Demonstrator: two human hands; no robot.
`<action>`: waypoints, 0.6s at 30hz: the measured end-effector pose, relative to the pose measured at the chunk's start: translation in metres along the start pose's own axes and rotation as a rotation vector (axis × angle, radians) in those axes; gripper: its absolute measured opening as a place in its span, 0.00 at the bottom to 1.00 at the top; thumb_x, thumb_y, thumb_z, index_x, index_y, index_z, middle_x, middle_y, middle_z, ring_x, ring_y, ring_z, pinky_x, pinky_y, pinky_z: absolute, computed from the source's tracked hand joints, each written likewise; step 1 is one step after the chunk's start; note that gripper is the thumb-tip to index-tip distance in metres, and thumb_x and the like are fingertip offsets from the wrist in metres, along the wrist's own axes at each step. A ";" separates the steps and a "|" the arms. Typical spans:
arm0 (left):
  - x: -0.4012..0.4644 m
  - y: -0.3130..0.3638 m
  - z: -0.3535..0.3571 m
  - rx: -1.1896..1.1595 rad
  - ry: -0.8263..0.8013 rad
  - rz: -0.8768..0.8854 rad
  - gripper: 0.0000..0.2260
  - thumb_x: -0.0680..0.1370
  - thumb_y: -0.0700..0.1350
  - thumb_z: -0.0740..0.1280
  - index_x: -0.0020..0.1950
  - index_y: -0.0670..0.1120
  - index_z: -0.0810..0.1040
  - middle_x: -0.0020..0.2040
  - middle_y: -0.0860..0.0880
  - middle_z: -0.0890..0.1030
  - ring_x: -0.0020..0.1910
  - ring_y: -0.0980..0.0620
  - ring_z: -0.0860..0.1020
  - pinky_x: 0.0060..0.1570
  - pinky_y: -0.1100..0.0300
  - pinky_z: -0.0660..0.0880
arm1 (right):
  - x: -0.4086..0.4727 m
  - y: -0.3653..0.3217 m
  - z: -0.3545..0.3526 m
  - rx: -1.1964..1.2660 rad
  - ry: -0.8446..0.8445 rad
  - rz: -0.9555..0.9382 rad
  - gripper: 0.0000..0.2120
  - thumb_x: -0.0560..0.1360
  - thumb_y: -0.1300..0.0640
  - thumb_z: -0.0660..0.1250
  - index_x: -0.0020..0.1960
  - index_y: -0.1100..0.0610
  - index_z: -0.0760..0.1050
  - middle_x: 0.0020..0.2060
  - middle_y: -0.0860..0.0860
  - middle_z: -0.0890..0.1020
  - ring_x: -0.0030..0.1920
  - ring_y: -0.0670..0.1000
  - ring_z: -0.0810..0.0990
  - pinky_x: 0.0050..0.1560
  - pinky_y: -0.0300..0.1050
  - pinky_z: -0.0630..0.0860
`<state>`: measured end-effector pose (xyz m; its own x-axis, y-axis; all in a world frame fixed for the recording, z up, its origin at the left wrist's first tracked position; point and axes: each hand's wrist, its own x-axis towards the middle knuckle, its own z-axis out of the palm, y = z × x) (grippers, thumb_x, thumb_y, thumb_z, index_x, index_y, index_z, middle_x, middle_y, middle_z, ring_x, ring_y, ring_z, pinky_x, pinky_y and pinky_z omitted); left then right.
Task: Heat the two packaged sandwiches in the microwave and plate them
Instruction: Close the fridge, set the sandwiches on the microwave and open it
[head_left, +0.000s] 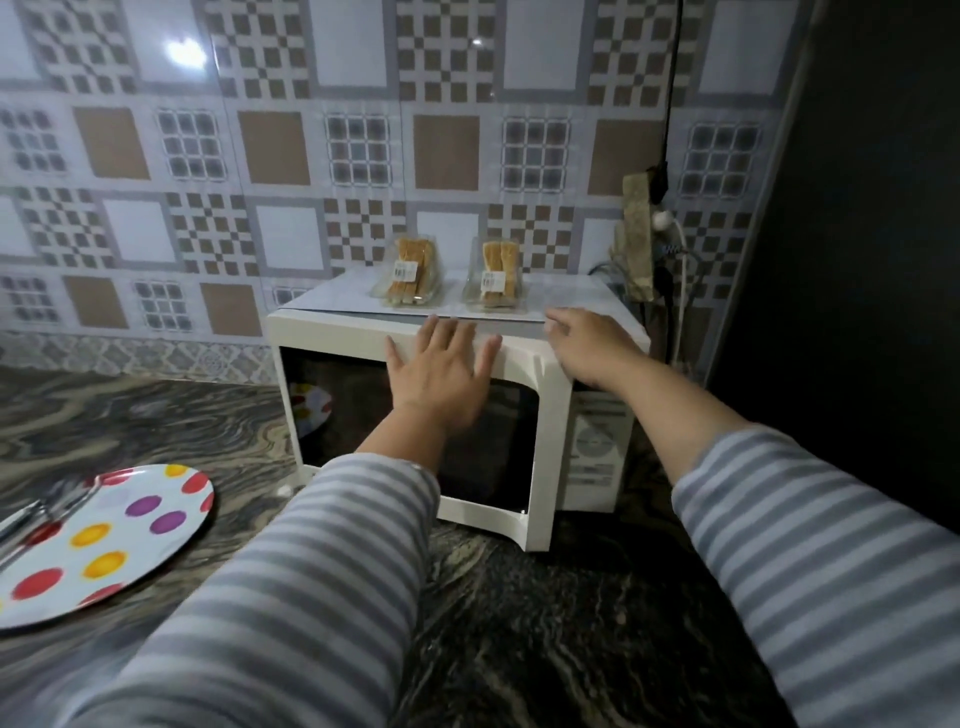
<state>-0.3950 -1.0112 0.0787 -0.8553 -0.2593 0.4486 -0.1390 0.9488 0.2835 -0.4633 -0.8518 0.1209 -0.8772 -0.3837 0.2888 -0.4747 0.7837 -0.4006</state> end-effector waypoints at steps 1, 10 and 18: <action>0.001 -0.005 -0.003 0.001 -0.036 -0.037 0.28 0.80 0.63 0.41 0.78 0.55 0.54 0.79 0.53 0.51 0.78 0.53 0.44 0.73 0.39 0.39 | -0.005 -0.003 0.006 -0.021 -0.026 -0.021 0.22 0.83 0.50 0.47 0.74 0.53 0.63 0.73 0.55 0.66 0.72 0.56 0.64 0.72 0.52 0.60; -0.022 -0.009 -0.023 0.011 -0.105 -0.099 0.32 0.78 0.68 0.40 0.78 0.55 0.52 0.80 0.53 0.46 0.78 0.53 0.39 0.70 0.33 0.37 | -0.049 -0.034 0.015 -0.060 -0.070 0.077 0.24 0.83 0.51 0.40 0.77 0.53 0.55 0.78 0.49 0.55 0.78 0.51 0.48 0.75 0.60 0.42; -0.067 -0.044 -0.063 0.024 -0.183 -0.017 0.37 0.75 0.71 0.40 0.79 0.51 0.49 0.80 0.52 0.45 0.78 0.51 0.40 0.68 0.31 0.37 | -0.121 -0.094 0.008 0.040 -0.022 0.108 0.21 0.82 0.52 0.48 0.71 0.47 0.68 0.70 0.50 0.71 0.69 0.56 0.69 0.75 0.59 0.54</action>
<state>-0.3007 -1.0466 0.0896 -0.9290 -0.2404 0.2815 -0.1643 0.9492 0.2683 -0.3134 -0.8833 0.1162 -0.9247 -0.3088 0.2226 -0.3791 0.8011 -0.4632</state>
